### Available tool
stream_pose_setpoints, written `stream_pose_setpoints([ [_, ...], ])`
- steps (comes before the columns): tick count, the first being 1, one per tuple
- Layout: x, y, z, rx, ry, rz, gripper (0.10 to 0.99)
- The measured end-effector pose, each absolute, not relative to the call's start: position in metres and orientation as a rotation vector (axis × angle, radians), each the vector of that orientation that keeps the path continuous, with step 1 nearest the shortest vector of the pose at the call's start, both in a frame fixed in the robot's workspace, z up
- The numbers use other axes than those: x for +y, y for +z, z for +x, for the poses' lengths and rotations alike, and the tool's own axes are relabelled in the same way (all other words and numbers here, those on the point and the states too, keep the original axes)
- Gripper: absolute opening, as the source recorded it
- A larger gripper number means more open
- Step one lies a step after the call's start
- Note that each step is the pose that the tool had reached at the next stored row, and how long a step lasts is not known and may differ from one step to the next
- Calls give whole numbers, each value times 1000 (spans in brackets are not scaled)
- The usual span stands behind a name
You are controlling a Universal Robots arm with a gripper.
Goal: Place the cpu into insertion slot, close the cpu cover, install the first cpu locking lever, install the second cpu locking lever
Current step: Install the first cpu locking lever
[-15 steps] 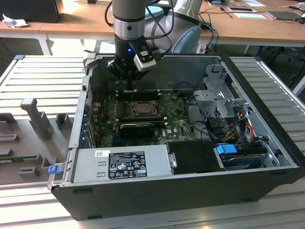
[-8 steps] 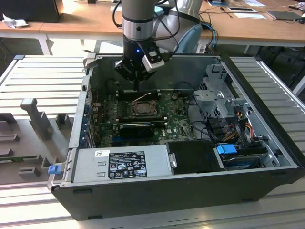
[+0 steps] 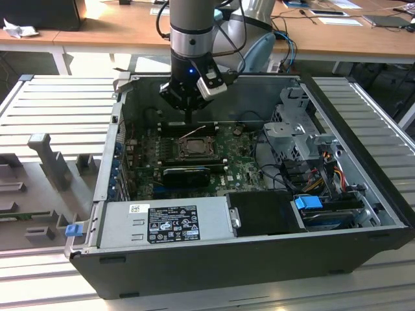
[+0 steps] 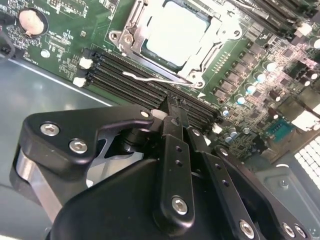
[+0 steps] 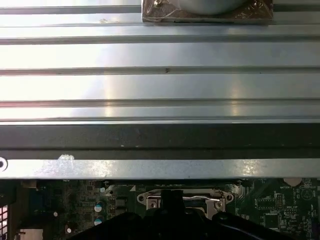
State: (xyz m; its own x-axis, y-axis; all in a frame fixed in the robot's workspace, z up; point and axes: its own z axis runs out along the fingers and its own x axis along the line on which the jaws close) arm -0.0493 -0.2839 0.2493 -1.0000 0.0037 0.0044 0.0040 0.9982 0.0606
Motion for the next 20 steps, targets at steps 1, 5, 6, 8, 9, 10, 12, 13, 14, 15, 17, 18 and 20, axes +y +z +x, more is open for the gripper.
stream_pose_setpoints([
  [1,-284,247,-49,-3136,-95,10,106],
  [5,-284,245,-45,-3134,-133,16,106],
  [6,-284,244,-45,-3134,-151,16,106],
  [8,-284,243,-45,-3134,-153,16,106],
  [9,-284,243,-45,-3133,-153,16,106],
  [10,-284,241,-44,-3133,-153,16,106],
  [12,-284,237,-41,-3133,-153,16,106],
  [13,-284,235,-40,-3133,-153,16,106],
  [14,-284,234,-39,-3133,-153,16,106],
  [15,-284,233,-39,-3133,-153,16,106],
  [17,-286,232,-39,-3133,-153,16,106],
  [18,-286,232,-38,-3133,-153,16,106],
  [20,-287,230,-37,-3133,-153,16,106],
])
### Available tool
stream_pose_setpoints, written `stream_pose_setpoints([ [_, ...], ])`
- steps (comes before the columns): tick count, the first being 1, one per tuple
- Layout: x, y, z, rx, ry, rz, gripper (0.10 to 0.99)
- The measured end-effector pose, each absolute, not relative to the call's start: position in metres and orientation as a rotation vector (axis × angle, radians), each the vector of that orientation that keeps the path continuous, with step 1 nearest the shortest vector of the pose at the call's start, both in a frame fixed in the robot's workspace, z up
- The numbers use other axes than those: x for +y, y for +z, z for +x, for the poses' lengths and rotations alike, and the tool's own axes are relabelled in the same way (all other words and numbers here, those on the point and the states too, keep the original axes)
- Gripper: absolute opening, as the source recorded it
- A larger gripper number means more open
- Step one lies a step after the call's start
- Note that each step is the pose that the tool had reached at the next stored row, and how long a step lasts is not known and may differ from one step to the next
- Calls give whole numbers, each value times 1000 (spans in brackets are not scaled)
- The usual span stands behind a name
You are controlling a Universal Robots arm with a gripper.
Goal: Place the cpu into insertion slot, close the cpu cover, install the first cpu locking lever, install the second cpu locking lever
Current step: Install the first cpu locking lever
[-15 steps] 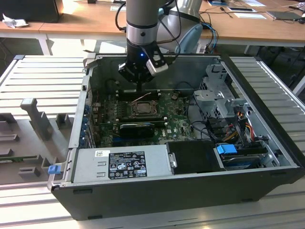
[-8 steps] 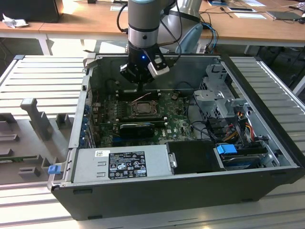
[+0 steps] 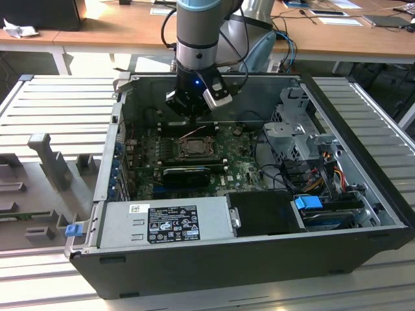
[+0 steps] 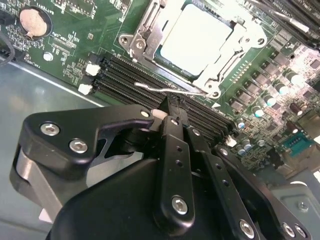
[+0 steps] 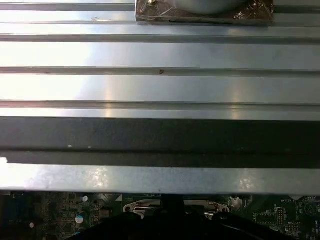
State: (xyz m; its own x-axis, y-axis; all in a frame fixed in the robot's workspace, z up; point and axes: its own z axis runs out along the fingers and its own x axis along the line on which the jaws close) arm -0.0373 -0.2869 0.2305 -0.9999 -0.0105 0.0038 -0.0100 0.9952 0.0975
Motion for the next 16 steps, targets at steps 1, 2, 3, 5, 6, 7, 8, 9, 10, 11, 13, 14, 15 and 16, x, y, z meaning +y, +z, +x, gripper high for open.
stream_pose_setpoints([
  [1,-287,230,-36,-3133,-153,16,106],
  [2,-287,230,-34,-3133,-153,16,106],
  [3,-287,229,-33,-3133,-153,16,106],
  [5,-287,228,-31,-3133,-153,16,106],
  [6,-287,228,-30,-3133,-153,16,106],
  [7,-287,228,-29,-3133,-153,16,106],
  [8,-287,227,-27,-3133,-153,16,106],
  [9,-287,226,-26,-3133,-153,16,106],
  [10,-287,226,-25,-3133,-153,16,106],
  [11,-287,225,-24,-3133,-153,16,106],
  [13,-287,223,-22,-3133,-153,18,106],
  [14,-287,222,-22,-3133,-153,20,106],
  [15,-287,222,-21,-3133,-153,23,106],
  [16,-287,221,-20,-3133,-153,24,106],
])
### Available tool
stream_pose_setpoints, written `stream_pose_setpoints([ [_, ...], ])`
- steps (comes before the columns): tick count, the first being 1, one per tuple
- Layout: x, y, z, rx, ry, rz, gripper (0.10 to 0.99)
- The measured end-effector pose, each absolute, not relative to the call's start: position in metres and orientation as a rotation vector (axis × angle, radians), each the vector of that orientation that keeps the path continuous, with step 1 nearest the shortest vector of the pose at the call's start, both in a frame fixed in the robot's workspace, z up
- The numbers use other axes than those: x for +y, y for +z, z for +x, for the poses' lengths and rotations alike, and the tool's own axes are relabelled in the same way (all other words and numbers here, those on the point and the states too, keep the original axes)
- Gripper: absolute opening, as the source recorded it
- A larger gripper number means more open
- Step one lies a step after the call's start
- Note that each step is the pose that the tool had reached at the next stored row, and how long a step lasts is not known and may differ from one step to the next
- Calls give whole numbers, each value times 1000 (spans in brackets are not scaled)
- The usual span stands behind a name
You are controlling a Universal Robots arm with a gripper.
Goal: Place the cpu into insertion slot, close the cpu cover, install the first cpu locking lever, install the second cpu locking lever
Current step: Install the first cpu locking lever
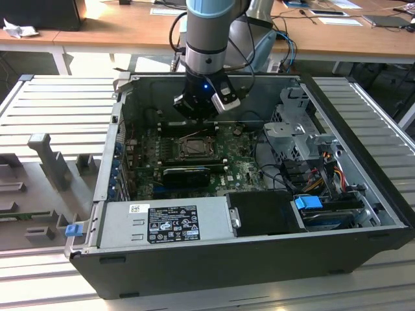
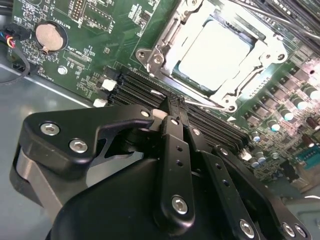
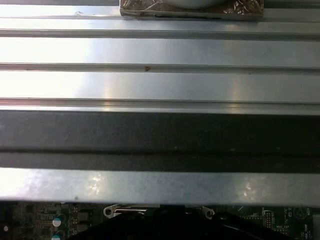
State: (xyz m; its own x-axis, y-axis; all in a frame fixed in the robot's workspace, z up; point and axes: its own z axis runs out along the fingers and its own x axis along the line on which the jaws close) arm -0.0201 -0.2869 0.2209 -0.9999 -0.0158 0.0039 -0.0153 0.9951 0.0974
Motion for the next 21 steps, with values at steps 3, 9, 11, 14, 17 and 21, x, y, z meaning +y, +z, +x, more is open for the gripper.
stream_pose_setpoints([
  [3,-287,218,-18,-3133,-153,27,106],
  [9,-287,212,-16,-3133,-153,34,106],
  [11,-287,210,-16,-3133,-153,37,106],
  [14,-287,208,-16,-3132,-153,39,106],
  [17,-287,207,-15,-3133,-150,39,106],
  [21,-287,206,-15,-3133,-141,40,106],
])
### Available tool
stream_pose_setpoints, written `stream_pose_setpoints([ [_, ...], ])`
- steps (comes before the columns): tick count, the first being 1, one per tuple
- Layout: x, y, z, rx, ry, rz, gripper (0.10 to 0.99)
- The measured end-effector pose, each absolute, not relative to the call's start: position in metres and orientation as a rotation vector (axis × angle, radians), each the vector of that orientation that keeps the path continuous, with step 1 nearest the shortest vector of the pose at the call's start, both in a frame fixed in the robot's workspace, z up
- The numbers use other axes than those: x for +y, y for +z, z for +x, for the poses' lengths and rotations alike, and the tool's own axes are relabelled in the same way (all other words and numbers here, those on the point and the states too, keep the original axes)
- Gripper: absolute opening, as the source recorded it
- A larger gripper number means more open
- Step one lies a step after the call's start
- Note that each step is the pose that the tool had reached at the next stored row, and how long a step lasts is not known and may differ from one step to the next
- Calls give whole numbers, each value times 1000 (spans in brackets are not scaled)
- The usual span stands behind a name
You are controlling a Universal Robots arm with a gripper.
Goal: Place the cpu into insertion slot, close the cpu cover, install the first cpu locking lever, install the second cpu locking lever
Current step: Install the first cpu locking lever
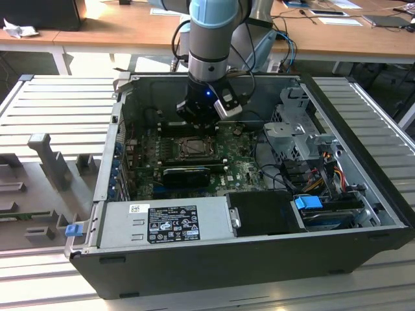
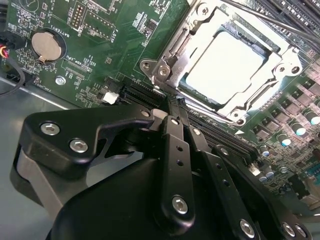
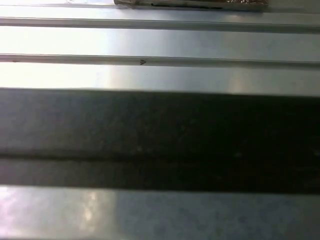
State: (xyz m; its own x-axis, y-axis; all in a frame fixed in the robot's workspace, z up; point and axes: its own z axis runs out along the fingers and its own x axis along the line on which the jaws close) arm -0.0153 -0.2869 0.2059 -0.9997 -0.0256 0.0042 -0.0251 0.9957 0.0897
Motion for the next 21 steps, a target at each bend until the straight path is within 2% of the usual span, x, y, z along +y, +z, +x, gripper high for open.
stream_pose_setpoints([
  [8,-287,203,-15,-3134,-108,40,106],
  [21,-287,222,-20,-3133,-135,40,106],
])
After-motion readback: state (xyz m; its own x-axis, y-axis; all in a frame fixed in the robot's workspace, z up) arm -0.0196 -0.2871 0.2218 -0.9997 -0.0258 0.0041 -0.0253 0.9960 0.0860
